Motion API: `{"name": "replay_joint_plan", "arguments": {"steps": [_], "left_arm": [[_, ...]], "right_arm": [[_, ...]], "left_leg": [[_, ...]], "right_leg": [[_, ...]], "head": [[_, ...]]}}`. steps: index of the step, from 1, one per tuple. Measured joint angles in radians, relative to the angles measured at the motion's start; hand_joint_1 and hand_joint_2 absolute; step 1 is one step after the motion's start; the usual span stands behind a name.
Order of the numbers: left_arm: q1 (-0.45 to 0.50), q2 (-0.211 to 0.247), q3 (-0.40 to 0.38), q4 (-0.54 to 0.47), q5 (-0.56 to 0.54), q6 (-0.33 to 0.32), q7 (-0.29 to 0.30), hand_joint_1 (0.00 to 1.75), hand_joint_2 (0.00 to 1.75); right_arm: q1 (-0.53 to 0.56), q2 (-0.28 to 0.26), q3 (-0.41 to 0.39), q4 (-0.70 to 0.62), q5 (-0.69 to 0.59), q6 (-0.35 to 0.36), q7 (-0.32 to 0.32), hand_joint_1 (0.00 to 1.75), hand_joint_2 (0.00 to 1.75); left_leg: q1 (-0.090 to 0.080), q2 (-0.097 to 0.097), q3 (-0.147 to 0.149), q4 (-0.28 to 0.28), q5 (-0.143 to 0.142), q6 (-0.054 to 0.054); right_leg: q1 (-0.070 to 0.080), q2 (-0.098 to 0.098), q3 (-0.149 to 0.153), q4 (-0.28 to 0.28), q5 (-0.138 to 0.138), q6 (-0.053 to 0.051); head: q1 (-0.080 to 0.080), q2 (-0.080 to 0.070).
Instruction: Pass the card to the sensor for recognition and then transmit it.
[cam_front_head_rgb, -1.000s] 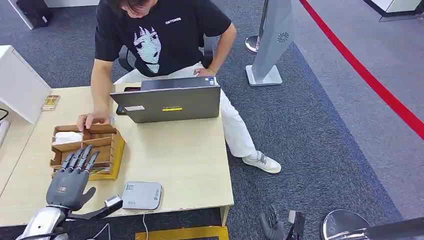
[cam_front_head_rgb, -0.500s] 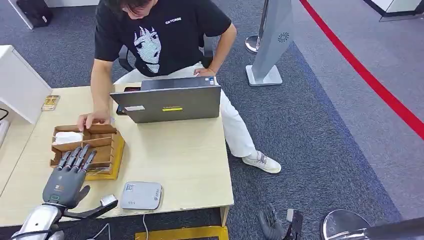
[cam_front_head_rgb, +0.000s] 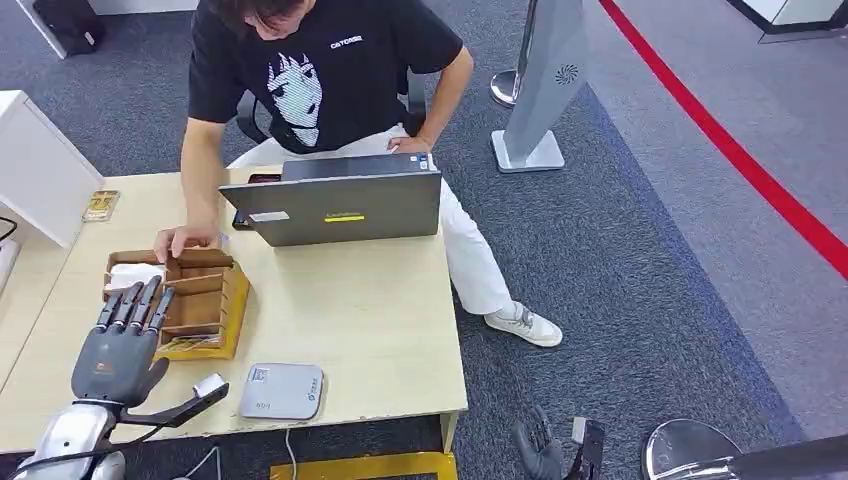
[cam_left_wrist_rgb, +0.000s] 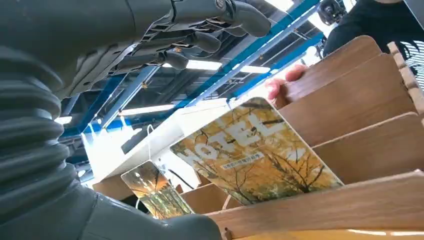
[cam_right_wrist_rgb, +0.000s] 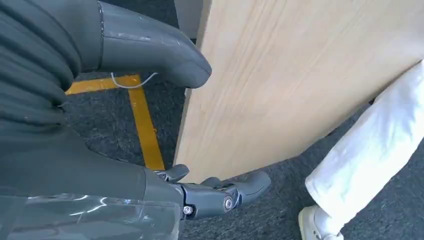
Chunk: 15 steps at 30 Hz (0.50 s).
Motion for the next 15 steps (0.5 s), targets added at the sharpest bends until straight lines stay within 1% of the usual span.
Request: {"name": "replay_joint_plan", "arguments": {"steps": [4, 15], "left_arm": [[0.000, -0.008, 0.003, 0.000, -0.001, 0.014, -0.011, 0.00, 1.75], [0.000, -0.024, 0.004, 0.000, -0.001, 0.015, -0.011, 0.00, 1.75]], "right_arm": [[0.000, 0.000, 0.001, 0.000, 0.000, 0.000, 0.000, 0.00, 1.75], [0.000, 0.000, 0.001, 0.000, -0.001, 0.000, 0.000, 0.00, 1.75]], "left_leg": [[0.000, 0.000, 0.000, 0.000, 0.000, 0.000], [0.000, 0.000, 0.000, 0.000, 0.000, 0.000]], "right_leg": [[0.000, 0.000, 0.000, 0.000, 0.000, 0.000], [0.000, 0.000, 0.000, 0.000, 0.000, 0.000]], "head": [[0.000, 0.000], [0.000, 0.000]]}}
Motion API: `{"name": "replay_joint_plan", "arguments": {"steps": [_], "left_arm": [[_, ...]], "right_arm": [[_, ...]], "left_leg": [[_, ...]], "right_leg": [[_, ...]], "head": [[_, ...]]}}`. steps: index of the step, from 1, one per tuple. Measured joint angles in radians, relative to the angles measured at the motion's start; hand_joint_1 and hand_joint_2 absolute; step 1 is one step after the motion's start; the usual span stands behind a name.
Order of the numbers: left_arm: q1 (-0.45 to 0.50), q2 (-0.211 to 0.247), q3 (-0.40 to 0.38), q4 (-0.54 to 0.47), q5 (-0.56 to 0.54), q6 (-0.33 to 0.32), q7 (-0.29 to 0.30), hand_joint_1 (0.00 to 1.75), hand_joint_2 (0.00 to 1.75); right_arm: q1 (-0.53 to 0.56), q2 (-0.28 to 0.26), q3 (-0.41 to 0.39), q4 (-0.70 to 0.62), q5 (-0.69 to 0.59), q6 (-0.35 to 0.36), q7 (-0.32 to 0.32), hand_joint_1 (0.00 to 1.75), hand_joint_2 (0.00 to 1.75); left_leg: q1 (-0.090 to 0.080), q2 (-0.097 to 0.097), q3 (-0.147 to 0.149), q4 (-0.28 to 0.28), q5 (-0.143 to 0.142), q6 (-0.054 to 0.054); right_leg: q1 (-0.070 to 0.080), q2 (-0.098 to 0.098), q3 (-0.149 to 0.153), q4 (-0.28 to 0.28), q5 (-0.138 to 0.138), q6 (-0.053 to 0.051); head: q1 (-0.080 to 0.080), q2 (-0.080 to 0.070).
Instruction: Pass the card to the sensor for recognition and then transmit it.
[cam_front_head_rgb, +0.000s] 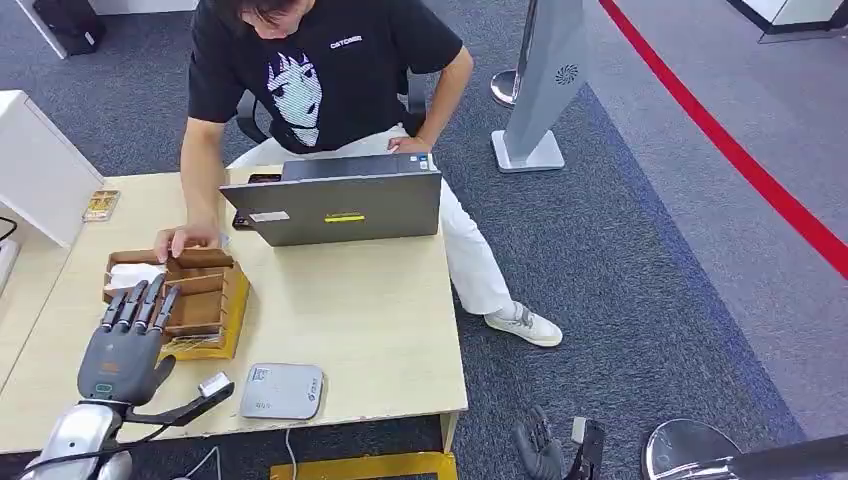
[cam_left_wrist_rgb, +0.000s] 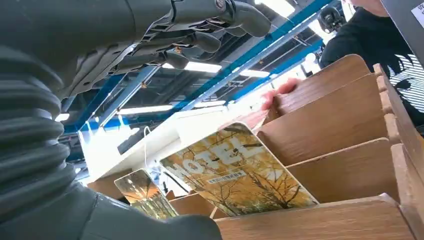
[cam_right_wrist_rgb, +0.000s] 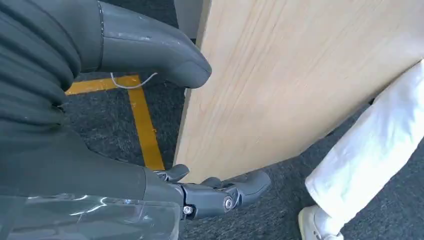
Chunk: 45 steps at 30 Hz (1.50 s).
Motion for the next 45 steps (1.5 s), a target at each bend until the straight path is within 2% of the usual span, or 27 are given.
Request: {"name": "replay_joint_plan", "arguments": {"steps": [13, 14, 21, 23, 35, 36, 45], "left_arm": [[0.000, -0.007, 0.002, 0.000, -0.001, -0.003, -0.010, 0.00, 1.75], [0.000, -0.008, 0.002, 0.000, -0.001, -0.003, -0.012, 1.75, 1.75], [0.000, -0.011, 0.002, 0.000, 0.001, -0.016, -0.016, 1.75, 1.75], [0.000, -0.011, 0.002, 0.000, 0.002, -0.018, -0.016, 1.64, 1.75], [0.000, -0.011, 0.002, 0.000, 0.003, -0.018, -0.016, 1.69, 1.75], [0.000, -0.011, 0.002, 0.000, 0.003, -0.018, -0.016, 1.75, 1.75], [0.000, -0.011, 0.002, 0.000, 0.002, -0.024, -0.019, 1.75, 1.75]], "right_arm": [[0.000, 0.000, 0.000, 0.001, -0.007, 0.001, 0.000, 0.00, 1.75], [0.000, 0.000, 0.000, 0.001, -0.009, 0.001, 0.000, 0.00, 1.75], [0.000, 0.000, 0.000, 0.001, -0.010, 0.002, -0.001, 0.00, 1.75], [0.000, 0.000, 0.000, 0.001, -0.010, 0.002, -0.001, 0.00, 1.75], [0.000, 0.000, 0.000, 0.001, -0.011, 0.001, -0.001, 0.00, 1.75], [0.000, 0.000, 0.000, 0.001, -0.011, 0.002, -0.001, 0.00, 1.75], [0.000, 0.000, 0.000, 0.001, -0.021, 0.003, -0.001, 0.00, 1.75]], "left_leg": [[0.000, 0.000, 0.000, 0.000, 0.000, 0.000], [0.000, 0.000, 0.000, 0.000, 0.000, 0.000], [0.000, 0.000, 0.000, 0.000, 0.000, 0.000], [0.000, 0.000, 0.000, 0.000, 0.000, 0.000], [0.000, 0.000, 0.000, 0.000, 0.000, 0.000], [0.000, 0.000, 0.000, 0.000, 0.000, 0.000], [0.000, 0.000, 0.000, 0.000, 0.000, 0.000]], "right_leg": [[0.000, 0.000, 0.000, 0.000, 0.000, 0.000], [0.000, 0.000, 0.000, 0.000, 0.000, 0.000], [0.000, 0.000, 0.000, 0.000, 0.000, 0.000], [0.000, 0.000, 0.000, 0.000, 0.000, 0.000], [0.000, 0.000, 0.000, 0.000, 0.000, 0.000], [0.000, 0.000, 0.000, 0.000, 0.000, 0.000], [0.000, 0.000, 0.000, 0.000, 0.000, 0.000]], "head": [[0.000, 0.000], [0.000, 0.000], [0.000, 0.000], [0.000, 0.000], [0.000, 0.000], [0.000, 0.000], [0.000, 0.000]]}}
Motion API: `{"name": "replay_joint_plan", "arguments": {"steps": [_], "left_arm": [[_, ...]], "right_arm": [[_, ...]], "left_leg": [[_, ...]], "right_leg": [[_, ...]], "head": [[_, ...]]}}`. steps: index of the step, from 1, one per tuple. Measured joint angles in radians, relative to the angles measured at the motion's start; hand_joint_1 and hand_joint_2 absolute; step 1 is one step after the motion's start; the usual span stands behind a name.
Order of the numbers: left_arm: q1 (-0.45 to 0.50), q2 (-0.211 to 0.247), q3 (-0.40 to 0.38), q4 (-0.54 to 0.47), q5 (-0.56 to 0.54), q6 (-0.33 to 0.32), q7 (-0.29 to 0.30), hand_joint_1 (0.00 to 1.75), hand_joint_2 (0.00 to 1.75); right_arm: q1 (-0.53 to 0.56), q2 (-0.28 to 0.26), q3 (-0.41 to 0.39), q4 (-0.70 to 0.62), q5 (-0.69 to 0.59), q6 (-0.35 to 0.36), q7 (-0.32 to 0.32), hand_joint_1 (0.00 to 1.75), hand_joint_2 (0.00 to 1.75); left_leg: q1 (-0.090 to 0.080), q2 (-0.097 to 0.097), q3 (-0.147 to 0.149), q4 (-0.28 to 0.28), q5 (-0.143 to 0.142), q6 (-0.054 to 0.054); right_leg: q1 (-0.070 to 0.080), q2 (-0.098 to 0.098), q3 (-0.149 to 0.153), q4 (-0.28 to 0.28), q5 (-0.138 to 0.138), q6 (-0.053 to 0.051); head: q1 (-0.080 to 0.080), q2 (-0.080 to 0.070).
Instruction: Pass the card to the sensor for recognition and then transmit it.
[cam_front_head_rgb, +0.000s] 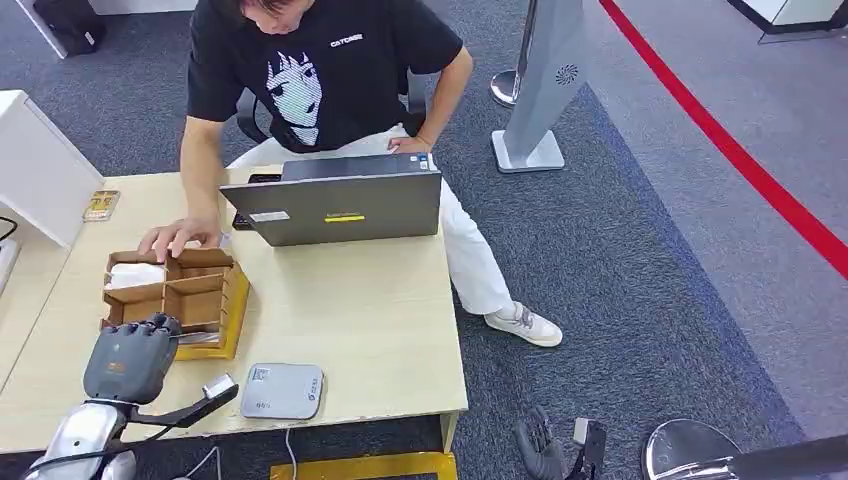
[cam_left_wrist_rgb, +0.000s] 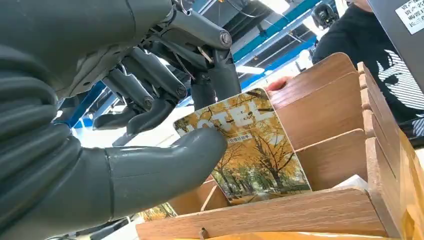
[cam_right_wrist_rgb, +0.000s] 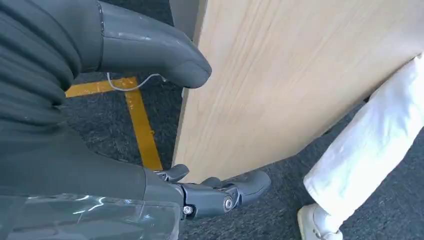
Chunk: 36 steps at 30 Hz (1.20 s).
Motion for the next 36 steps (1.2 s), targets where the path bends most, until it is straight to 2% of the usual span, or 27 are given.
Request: {"name": "replay_joint_plan", "arguments": {"steps": [3, 6, 10, 13, 16, 23, 36], "left_arm": [[0.002, -0.001, 0.000, -0.011, 0.021, 0.030, -0.008, 1.75, 1.75], [0.006, -0.026, 0.000, -0.106, 0.035, 0.029, 0.011, 1.75, 1.75], [-0.024, -0.085, 0.000, -0.330, 0.046, -0.060, 0.042, 1.75, 1.75], [-0.076, -0.102, 0.000, -0.476, 0.060, -0.121, 0.056, 1.75, 1.75], [-0.123, -0.105, 0.000, -0.550, 0.076, -0.155, 0.064, 1.75, 1.75], [-0.161, -0.108, 0.039, -0.554, 0.087, -0.153, 0.067, 1.75, 1.75], [-0.274, -0.072, 0.160, -0.351, 0.048, -0.161, 0.095, 1.75, 1.75]], "right_arm": [[0.000, 0.000, 0.000, 0.000, 0.000, -0.001, 0.000, 0.00, 1.75], [0.002, 0.000, 0.000, 0.000, -0.010, -0.001, -0.004, 0.00, 1.75], [0.008, 0.000, -0.001, 0.000, -0.012, 0.000, -0.009, 0.00, 1.75], [0.012, 0.000, -0.001, 0.000, -0.010, 0.000, -0.010, 0.00, 1.75], [0.012, 0.000, -0.001, 0.000, -0.008, 0.001, -0.010, 0.00, 1.75], [0.012, 0.000, 0.000, 0.000, 0.001, 0.003, -0.005, 0.00, 1.75], [0.006, 0.002, 0.008, 0.000, 0.014, 0.003, 0.012, 0.00, 1.75]], "left_leg": [[0.000, 0.000, 0.000, 0.000, 0.000, 0.000], [0.000, -0.001, 0.000, 0.000, 0.001, 0.001], [-0.001, -0.001, -0.001, 0.001, 0.001, 0.001], [-0.001, 0.000, 0.000, 0.001, 0.001, 0.001], [0.000, 0.000, 0.000, 0.001, 0.001, 0.001], [0.000, 0.000, 0.000, 0.000, 0.001, 0.000], [0.000, -0.001, 0.000, 0.000, 0.002, 0.000]], "right_leg": [[0.000, 0.000, 0.000, 0.000, 0.000, 0.000], [0.000, -0.001, -0.001, 0.000, 0.000, 0.000], [0.000, -0.001, 0.000, 0.000, 0.001, 0.001], [0.000, -0.001, 0.000, 0.000, 0.001, 0.001], [0.000, -0.001, 0.000, 0.000, 0.001, 0.000], [0.000, -0.001, 0.000, 0.001, 0.001, 0.000], [0.000, -0.001, 0.000, 0.001, 0.001, 0.000]], "head": [[0.000, 0.000], [0.000, 0.000], [0.001, 0.000], [0.001, 0.000], [0.000, 0.000], [0.000, 0.000], [-0.001, 0.000]]}}
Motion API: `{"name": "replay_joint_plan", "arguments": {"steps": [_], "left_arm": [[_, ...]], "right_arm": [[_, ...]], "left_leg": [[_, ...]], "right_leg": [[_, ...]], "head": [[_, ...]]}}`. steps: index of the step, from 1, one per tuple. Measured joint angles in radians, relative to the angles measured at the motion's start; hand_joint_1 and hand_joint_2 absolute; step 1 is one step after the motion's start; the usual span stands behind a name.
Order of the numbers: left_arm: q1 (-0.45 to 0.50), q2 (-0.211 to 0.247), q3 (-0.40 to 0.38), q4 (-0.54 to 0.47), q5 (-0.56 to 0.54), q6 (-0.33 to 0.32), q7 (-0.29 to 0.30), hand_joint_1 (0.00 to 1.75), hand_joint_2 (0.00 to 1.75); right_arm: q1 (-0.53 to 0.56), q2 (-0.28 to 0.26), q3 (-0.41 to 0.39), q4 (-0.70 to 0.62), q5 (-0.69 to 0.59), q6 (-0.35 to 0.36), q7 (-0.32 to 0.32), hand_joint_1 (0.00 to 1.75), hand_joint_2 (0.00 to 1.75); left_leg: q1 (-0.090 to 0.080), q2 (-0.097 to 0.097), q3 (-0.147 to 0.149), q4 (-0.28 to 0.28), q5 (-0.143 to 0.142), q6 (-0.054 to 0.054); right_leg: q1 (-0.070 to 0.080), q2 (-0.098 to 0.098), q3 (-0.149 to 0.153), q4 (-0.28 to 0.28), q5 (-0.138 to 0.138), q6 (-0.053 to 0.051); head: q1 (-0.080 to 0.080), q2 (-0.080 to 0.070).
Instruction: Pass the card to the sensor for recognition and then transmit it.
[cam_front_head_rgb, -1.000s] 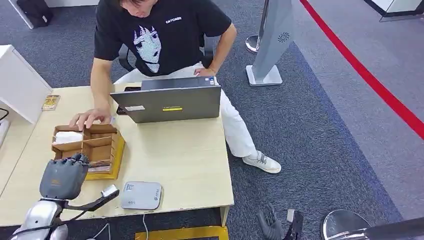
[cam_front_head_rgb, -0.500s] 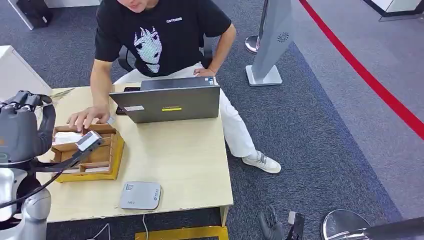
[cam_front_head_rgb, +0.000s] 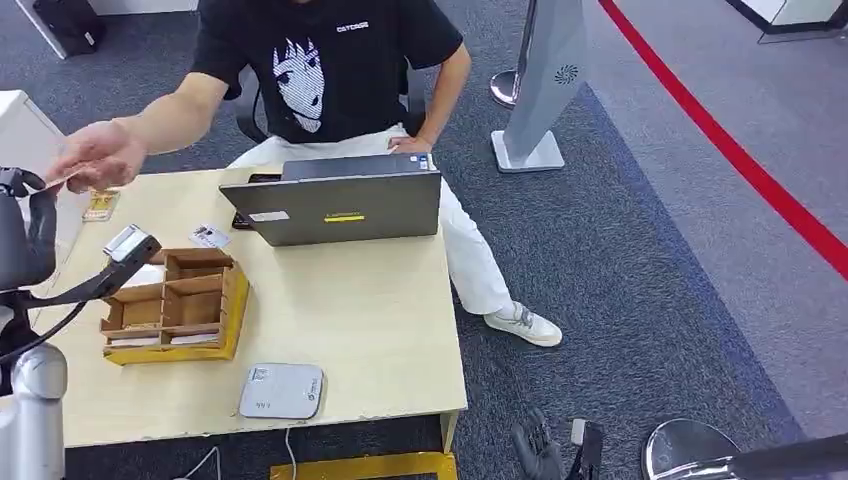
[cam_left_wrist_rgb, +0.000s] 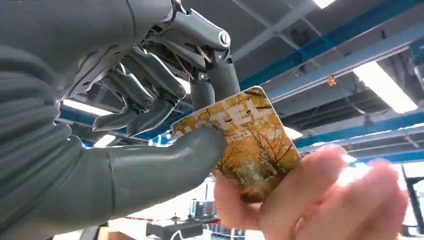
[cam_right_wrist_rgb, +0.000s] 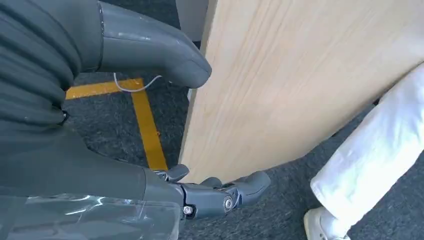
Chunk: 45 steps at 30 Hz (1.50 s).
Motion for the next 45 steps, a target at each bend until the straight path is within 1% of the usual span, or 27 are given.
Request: {"name": "replay_joint_plan", "arguments": {"steps": [6, 22, 23, 24, 32, 42, 43, 44, 45], "left_arm": [[-0.004, 0.007, 0.025, 0.033, 0.000, 0.002, 0.000, 1.75, 1.75], [-0.006, 0.007, 0.036, 0.051, 0.005, 0.005, -0.001, 1.75, 1.75], [-0.005, 0.007, 0.038, 0.051, 0.007, 0.005, -0.002, 1.43, 1.75], [-0.005, 0.007, 0.041, 0.051, 0.008, 0.005, -0.005, 0.00, 1.75], [0.015, -0.001, 0.061, 0.037, 0.026, 0.038, -0.021, 0.00, 1.75], [0.031, -0.015, 0.079, -0.004, 0.029, 0.050, -0.040, 0.00, 1.75], [0.031, -0.016, 0.081, -0.004, 0.039, 0.053, -0.043, 0.00, 1.75], [0.033, -0.019, 0.084, -0.008, 0.070, 0.061, -0.059, 0.00, 1.75], [0.039, -0.026, 0.088, -0.020, 0.122, 0.074, -0.084, 0.00, 1.75]], "right_arm": [[0.000, 0.003, 0.006, 0.000, 0.000, 0.000, 0.000, 0.00, 1.75], [0.000, 0.003, 0.014, 0.000, 0.000, 0.002, -0.001, 0.00, 1.75], [0.000, 0.003, 0.014, 0.000, 0.000, 0.002, -0.001, 0.00, 1.75], [0.000, 0.003, 0.014, 0.000, 0.000, 0.002, -0.001, 0.00, 1.75], [0.000, 0.003, 0.016, 0.000, -0.001, 0.002, -0.001, 0.00, 1.75], [-0.001, 0.003, 0.017, 0.000, -0.003, 0.002, -0.001, 0.00, 1.75], [-0.001, 0.003, 0.017, 0.000, -0.003, 0.001, -0.001, 0.00, 1.75], [-0.001, 0.003, 0.018, 0.000, -0.003, 0.001, -0.001, 0.00, 1.75], [-0.001, 0.003, 0.018, 0.000, -0.003, 0.000, -0.001, 0.00, 1.75]], "left_leg": [[0.000, 0.000, 0.000, 0.000, 0.000, 0.000], [0.000, 0.001, -0.001, 0.000, 0.000, 0.000], [0.000, 0.001, -0.001, 0.000, 0.000, 0.000], [0.000, 0.001, -0.001, 0.000, 0.000, 0.000], [0.000, 0.000, -0.001, 0.000, 0.000, 0.000], [0.000, 0.000, -0.001, 0.000, 0.000, 0.000], [0.000, 0.000, -0.001, 0.000, 0.000, 0.000], [0.000, 0.000, -0.001, 0.000, 0.000, 0.000], [0.000, 0.000, -0.001, 0.000, 0.000, 0.000]], "right_leg": [[0.000, 0.000, 0.000, 0.000, 0.000, 0.000], [0.000, 0.001, -0.002, 0.000, 0.000, 0.000], [0.000, 0.001, -0.002, 0.000, 0.000, 0.000], [0.000, 0.001, -0.002, 0.000, 0.000, 0.000], [0.000, 0.001, -0.002, 0.000, 0.000, 0.000], [0.000, 0.000, -0.001, 0.000, 0.000, 0.000], [0.000, 0.000, -0.001, 0.000, 0.000, 0.000], [0.000, 0.000, -0.001, 0.000, 0.000, 0.000], [0.000, 0.001, -0.001, 0.000, 0.000, 0.000]], "head": [[0.000, 0.000], [0.000, 0.000], [0.000, 0.000], [0.000, 0.000], [0.000, 0.000], [0.000, 0.000], [0.000, 0.000], [0.000, 0.000], [0.000, 0.000]]}}
